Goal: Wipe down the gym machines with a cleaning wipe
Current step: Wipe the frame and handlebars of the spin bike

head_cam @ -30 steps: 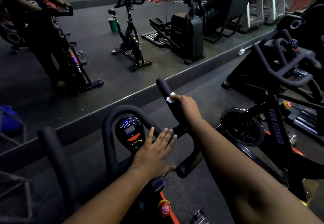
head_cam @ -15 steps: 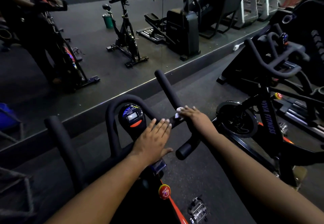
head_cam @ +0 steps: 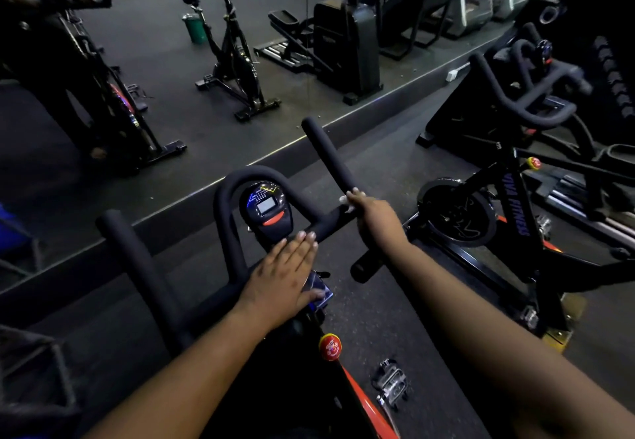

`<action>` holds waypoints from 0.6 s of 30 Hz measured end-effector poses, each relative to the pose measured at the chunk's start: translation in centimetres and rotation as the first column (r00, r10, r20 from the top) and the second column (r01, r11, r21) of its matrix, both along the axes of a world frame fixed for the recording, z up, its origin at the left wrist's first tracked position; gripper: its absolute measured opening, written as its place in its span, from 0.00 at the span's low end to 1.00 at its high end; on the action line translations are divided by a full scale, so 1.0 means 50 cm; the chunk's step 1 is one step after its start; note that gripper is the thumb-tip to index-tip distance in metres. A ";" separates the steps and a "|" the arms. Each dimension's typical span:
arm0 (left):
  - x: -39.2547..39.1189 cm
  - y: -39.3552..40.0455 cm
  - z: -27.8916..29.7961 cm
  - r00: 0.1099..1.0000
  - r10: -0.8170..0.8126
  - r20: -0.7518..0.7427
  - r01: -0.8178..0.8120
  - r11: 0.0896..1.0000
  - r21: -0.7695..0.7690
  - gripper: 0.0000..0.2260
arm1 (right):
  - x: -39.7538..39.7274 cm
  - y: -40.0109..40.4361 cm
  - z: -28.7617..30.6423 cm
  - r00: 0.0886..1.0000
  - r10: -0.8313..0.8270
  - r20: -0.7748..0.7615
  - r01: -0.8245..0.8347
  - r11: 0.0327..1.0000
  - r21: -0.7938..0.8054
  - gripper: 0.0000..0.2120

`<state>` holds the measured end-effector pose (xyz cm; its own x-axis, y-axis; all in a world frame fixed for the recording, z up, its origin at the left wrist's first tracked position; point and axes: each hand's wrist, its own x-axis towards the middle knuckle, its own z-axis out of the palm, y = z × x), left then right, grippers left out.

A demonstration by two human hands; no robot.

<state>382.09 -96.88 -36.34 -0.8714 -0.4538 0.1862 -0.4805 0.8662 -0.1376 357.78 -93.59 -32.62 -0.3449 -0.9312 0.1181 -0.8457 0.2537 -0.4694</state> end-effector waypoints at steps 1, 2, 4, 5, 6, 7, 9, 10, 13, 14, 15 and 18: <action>0.002 -0.001 -0.001 1.000 0.005 0.014 -0.005 1.000 0.008 0.40 | 0.020 -0.003 0.007 0.999 -0.013 -0.037 0.015 0.998 0.054 0.24; 0.006 -0.002 -0.002 1.000 0.009 0.029 -0.010 1.000 0.016 0.40 | 0.046 -0.005 0.014 0.998 -0.025 -0.055 0.030 0.995 0.090 0.22; 0.023 -0.005 -0.008 0.999 0.012 0.045 -0.013 1.000 0.028 0.41 | 0.107 0.002 0.014 0.997 -0.070 -0.015 0.071 0.993 0.089 0.19; 0.037 -0.006 -0.009 0.999 0.006 0.052 -0.007 1.000 0.026 0.41 | 0.137 0.013 0.014 0.996 -0.088 0.007 0.087 0.993 0.073 0.19; 0.051 -0.007 -0.011 0.998 -0.005 0.059 0.004 1.000 0.015 0.42 | 0.157 0.026 0.008 0.997 -0.082 0.017 0.080 0.995 0.061 0.19; 0.064 -0.007 -0.011 0.998 -0.019 0.057 0.020 1.000 -0.006 0.42 | 0.172 0.039 0.002 0.999 -0.050 0.007 0.049 0.998 0.045 0.19; 0.092 -0.007 -0.012 0.999 -0.030 0.044 0.032 0.999 -0.043 0.46 | 0.189 0.062 -0.003 1.000 0.015 0.020 -0.015 1.000 0.025 0.19; 0.104 -0.005 -0.013 0.999 -0.026 0.039 0.028 0.998 -0.050 0.47 | 0.192 0.071 -0.002 0.998 0.046 0.045 -0.047 0.999 0.013 0.21; 0.139 -0.002 -0.017 0.998 -0.002 0.058 0.006 0.997 -0.076 0.48 | 0.212 0.095 -0.013 0.986 0.163 -0.017 -0.163 0.987 -0.002 0.28; 0.150 -0.002 -0.018 0.997 0.010 0.076 -0.003 0.996 -0.086 0.48 | 0.223 0.103 -0.024 0.979 0.197 -0.044 -0.197 0.980 0.015 0.29; 0.165 0.000 -0.021 0.995 0.017 0.097 -0.008 0.996 -0.094 0.49 | 0.237 0.113 -0.041 0.975 0.217 -0.052 -0.215 0.976 0.041 0.30; 0.185 0.005 -0.028 0.990 0.016 0.139 -0.001 0.994 -0.106 0.49 | 0.252 0.153 -0.085 0.969 0.233 -0.081 -0.226 0.970 0.086 0.31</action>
<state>391.32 -96.64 -37.77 -0.8885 -0.4453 0.1105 -0.4572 0.8394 -0.2939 370.36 -85.93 -36.86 -0.1121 -0.9916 0.0649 -0.9235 0.0798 -0.3753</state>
